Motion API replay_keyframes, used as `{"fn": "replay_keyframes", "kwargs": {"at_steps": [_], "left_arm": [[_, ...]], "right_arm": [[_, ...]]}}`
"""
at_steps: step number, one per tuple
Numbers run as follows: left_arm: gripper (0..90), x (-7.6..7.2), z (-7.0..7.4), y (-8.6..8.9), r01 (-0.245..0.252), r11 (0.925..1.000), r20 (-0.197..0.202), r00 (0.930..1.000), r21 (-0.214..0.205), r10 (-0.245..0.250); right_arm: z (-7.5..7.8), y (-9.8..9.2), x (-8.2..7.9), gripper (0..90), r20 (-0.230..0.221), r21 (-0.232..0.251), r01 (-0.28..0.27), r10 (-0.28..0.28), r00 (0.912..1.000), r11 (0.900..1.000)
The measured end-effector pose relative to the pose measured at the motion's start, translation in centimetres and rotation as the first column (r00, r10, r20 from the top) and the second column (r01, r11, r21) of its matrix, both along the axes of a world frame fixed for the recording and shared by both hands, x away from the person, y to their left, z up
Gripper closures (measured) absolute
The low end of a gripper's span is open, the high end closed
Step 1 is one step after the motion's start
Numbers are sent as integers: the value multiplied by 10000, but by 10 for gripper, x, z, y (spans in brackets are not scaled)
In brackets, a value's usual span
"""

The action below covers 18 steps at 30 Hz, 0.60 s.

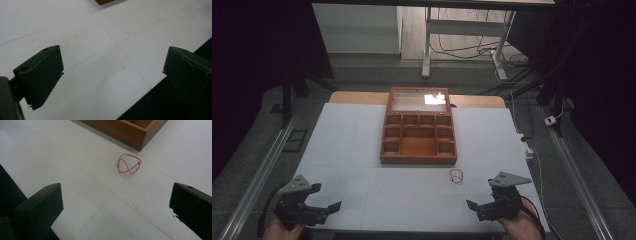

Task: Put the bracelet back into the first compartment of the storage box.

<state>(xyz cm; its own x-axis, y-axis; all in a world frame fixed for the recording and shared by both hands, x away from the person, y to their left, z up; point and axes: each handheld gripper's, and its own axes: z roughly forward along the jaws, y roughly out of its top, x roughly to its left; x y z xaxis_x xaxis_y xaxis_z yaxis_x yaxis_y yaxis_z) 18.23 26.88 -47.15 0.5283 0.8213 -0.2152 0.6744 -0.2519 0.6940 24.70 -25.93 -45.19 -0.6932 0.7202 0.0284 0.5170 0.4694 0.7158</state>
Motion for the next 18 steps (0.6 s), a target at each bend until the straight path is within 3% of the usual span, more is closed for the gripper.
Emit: {"fn": "replay_keyframes", "kwargs": {"at_steps": [8, 18], "left_arm": [[30, 1, 0, 0, 19, 10000, -19, 10000, -45, -19], [30, 1, 0, 0, -14, 10000, -78, 10000, -35, 14]], "right_arm": [[-4, 8, 8, 0, -181, -90, -85, 84, 9998, 9999], [-19, 23, 25, 0, -147, -732, -111, 100, 9998, 9973]]}}
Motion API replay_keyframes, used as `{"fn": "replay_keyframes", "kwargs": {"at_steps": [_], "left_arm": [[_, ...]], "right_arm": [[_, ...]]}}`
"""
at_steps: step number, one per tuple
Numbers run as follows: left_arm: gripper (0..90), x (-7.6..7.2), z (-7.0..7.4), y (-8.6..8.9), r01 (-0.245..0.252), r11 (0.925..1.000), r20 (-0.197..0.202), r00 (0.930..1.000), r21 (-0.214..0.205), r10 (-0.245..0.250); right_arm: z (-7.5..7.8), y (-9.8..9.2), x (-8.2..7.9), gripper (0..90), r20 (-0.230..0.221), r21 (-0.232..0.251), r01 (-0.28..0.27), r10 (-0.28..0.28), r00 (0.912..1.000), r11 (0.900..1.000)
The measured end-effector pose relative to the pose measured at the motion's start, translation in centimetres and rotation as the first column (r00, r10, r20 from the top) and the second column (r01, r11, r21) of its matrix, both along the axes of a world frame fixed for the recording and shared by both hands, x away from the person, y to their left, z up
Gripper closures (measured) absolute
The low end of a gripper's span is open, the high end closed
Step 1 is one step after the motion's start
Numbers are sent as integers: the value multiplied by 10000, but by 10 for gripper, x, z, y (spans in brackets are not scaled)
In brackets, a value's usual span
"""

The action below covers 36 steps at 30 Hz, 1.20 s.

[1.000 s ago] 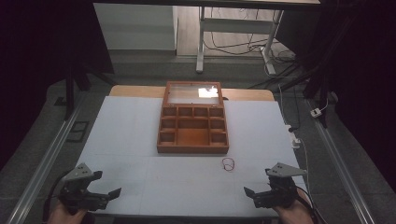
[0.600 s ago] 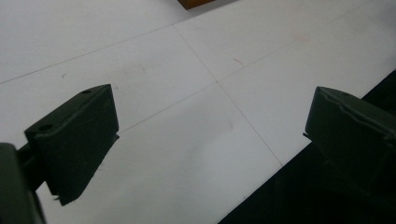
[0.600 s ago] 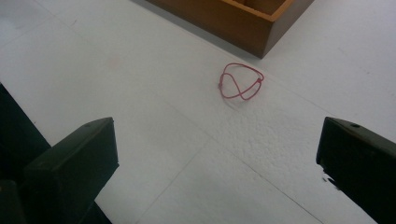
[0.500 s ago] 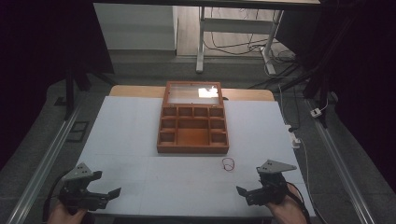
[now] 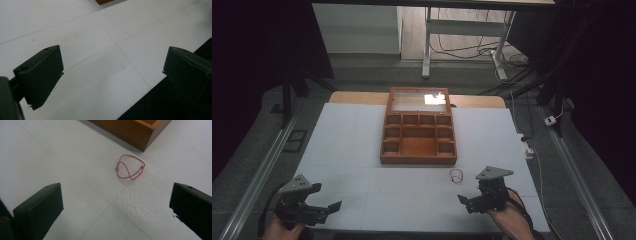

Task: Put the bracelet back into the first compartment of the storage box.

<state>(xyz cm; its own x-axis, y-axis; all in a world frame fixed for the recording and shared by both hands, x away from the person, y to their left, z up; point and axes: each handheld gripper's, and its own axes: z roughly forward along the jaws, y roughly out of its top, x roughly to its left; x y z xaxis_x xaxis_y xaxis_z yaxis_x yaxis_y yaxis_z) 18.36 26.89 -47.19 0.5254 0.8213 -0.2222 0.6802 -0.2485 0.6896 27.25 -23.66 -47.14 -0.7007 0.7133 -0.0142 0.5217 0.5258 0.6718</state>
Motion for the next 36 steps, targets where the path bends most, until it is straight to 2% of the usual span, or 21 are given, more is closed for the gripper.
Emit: {"fn": "replay_keyframes", "kwargs": {"at_steps": [12, 21, 29, 33, 36], "left_arm": [[30, 0, 0, 0, -12, 10000, -30, 10000, -14, 12], [30, 0, 0, 1, -13, 10000, -42, 10000, -27, 13], [30, 0, 0, 1, -26, 10000, -44, 10000, -28, 26], [31, 0, 0, 1, -53, 10000, -36, 10000, -60, 53], [31, 0, 0, 1, -58, 10000, -30, 10000, -69, 58]], "right_arm": [[-11, 5, 22, 0, 82, -191, 147, -146, 9999, 9997], [-22, 14, 39, 0, 16, -601, 46, -45, 10000, 9982], [-33, 21, 54, 0, -370, -853, -173, 142, 9992, 9962], [-38, 23, 58, 0, -606, -984, -509, 451, 9971, 9938], [-40, 24, 61, 78, -703, -1139, -586, 508, 9962, 9918]]}}
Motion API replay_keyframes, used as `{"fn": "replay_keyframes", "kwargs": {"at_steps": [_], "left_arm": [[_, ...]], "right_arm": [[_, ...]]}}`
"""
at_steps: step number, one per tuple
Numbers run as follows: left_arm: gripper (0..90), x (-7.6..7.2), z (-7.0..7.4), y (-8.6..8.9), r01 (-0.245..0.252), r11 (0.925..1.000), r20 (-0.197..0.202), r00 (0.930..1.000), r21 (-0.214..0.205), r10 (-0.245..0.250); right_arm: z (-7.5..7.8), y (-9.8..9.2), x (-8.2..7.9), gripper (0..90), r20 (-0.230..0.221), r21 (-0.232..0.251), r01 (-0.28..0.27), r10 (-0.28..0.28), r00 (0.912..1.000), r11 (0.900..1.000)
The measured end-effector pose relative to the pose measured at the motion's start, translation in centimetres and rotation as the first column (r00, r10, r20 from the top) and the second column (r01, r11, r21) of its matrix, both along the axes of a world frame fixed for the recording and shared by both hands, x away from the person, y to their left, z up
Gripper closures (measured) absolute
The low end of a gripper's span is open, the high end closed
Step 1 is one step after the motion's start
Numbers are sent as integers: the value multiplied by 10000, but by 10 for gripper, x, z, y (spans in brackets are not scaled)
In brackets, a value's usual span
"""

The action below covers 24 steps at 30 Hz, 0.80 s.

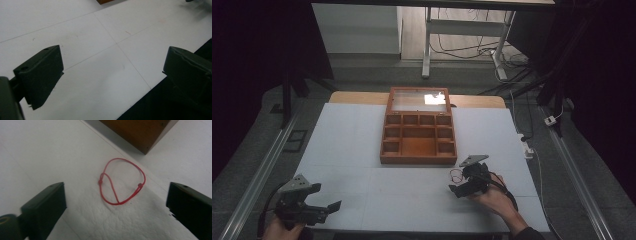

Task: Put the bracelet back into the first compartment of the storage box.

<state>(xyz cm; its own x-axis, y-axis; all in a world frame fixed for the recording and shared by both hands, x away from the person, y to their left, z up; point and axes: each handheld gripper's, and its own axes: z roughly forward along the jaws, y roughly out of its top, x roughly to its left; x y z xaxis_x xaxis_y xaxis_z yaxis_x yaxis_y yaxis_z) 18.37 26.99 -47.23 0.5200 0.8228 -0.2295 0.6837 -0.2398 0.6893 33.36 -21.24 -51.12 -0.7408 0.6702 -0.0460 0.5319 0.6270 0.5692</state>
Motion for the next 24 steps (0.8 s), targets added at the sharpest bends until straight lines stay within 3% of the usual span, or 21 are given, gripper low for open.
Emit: {"fn": "replay_keyframes", "kwargs": {"at_steps": [1, 8, 14, 24], "left_arm": [[31, 0, 0, 0, 3, 10000, 0, 10000, 2, -3], [31, 0, 0, 0, 14, 10000, -6, 10000, 12, -14], [31, 0, 0, 0, 26, 10000, 3, 10000, 0, -26], [31, 0, 0, 0, 71, 10000, 22, 10000, 11, -71]], "right_arm": [[0, 0, 0, 78, 0, 0, 0, 0, 10000, 10000], [5, -4, 8, 553, -410, -171, -98, 91, 9991, 9998], [8, -5, 10, 835, -661, -439, -257, 228, 9976, 9987], [16, -6, 8, 874, -592, -257, -429, 413, 9974, 9987]]}}
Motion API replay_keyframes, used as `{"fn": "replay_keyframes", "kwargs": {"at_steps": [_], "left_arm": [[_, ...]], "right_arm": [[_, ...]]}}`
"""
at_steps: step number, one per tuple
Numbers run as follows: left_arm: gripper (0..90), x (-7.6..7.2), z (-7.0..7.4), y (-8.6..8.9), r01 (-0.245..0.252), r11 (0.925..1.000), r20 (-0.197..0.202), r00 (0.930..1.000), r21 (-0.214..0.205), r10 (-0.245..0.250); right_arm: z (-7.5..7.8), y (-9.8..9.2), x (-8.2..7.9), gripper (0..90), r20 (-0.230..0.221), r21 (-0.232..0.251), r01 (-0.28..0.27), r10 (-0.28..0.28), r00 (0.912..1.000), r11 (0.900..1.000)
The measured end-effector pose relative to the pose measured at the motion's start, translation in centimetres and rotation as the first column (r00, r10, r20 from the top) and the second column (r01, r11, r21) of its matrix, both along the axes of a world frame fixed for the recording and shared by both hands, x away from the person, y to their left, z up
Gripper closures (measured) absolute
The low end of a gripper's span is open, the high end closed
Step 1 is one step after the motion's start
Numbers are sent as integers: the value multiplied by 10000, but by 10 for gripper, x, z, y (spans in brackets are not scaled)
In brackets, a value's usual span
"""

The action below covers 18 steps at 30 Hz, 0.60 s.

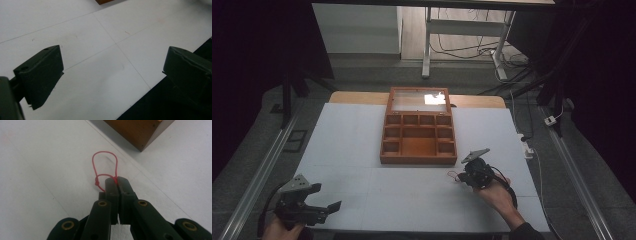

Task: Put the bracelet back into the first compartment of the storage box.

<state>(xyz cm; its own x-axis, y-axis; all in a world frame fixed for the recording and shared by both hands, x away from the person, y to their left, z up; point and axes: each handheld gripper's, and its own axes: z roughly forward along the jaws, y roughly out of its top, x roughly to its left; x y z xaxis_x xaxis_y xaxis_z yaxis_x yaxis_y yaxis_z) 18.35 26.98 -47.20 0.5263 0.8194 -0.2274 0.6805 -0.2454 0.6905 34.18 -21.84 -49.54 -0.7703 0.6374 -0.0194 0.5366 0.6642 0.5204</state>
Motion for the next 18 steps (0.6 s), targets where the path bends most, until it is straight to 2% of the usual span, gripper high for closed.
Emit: {"fn": "replay_keyframes", "kwargs": {"at_steps": [7, 18], "left_arm": [[31, 0, 0, -1, 35, 10000, 4, 10000, 38, -35], [32, 0, 0, -1, 58, 10000, 6, 10000, 36, -58]], "right_arm": [[8, -2, -2, 874, 52, 382, -7, 5, 10000, 9993], [25, -7, -6, 874, 457, 1228, 148, -205, 9987, 9923]]}}
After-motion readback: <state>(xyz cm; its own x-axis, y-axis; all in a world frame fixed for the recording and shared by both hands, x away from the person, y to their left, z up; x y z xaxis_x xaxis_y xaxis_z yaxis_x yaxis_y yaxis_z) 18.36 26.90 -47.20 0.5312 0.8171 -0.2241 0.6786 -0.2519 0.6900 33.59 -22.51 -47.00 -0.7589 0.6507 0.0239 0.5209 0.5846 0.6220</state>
